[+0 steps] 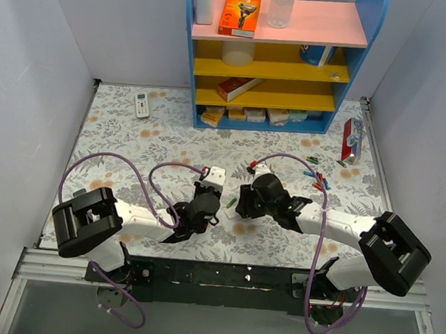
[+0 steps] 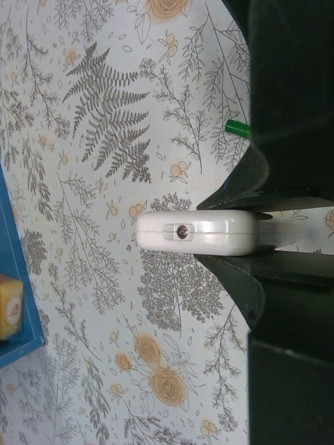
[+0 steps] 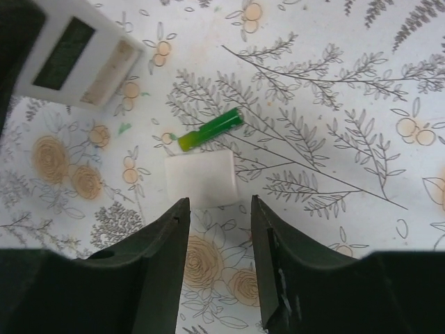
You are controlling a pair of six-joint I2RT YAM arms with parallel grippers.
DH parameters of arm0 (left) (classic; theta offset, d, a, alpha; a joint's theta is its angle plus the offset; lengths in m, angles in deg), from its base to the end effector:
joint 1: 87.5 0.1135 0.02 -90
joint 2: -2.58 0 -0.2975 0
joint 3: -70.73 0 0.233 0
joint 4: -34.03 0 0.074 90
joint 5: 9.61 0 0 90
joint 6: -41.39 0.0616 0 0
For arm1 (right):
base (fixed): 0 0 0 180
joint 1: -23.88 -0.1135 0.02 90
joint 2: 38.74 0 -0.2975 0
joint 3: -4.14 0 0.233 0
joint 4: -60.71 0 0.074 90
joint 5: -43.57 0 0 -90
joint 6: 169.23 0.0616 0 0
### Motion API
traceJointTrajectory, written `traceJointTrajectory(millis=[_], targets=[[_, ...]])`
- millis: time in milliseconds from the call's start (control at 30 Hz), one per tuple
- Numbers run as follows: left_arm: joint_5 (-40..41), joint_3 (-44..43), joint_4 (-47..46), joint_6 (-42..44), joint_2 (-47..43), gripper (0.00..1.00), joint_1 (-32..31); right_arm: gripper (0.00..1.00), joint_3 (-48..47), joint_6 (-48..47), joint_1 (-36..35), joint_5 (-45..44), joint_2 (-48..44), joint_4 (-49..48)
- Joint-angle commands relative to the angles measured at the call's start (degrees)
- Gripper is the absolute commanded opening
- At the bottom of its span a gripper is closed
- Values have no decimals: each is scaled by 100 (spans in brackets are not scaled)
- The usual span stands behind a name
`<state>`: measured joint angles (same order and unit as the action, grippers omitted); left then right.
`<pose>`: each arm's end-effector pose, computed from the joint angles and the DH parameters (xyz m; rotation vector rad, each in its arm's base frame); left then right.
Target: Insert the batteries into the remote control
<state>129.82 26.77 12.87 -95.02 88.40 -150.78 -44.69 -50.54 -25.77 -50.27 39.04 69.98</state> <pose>0.1670 -0.2278 0.2144 -0.2936 1.8104 -0.5244 0.1762 0.2011 0.2077 -0.3850 2.2889 0.6512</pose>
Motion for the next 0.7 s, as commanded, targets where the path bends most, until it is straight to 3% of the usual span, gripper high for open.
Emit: traceJointTrajectory(millis=[0, 133, 233, 300, 500, 667], targets=[[515, 38, 1075, -883, -294, 0, -8, 49, -467, 58, 165, -618, 264, 555], [463, 91, 1751, -2106, -654, 0, 141, 56, -678, 128, 219, -549, 405, 680], [-29, 301, 2227, -3281, -1023, 0, 509, 57, -775, 85, 210, -364, 457, 627], [-283, 539, 2263, -3610, -1242, 1, 712, 57, -784, 23, 219, -302, 458, 618], [-723, 785, 2290, -4674, -1419, 18, 950, 57, -634, -39, 210, -47, 405, 345], [-1041, 663, 2674, -5605, -1024, 23, 959, 57, -626, -196, 210, 127, 352, 389]])
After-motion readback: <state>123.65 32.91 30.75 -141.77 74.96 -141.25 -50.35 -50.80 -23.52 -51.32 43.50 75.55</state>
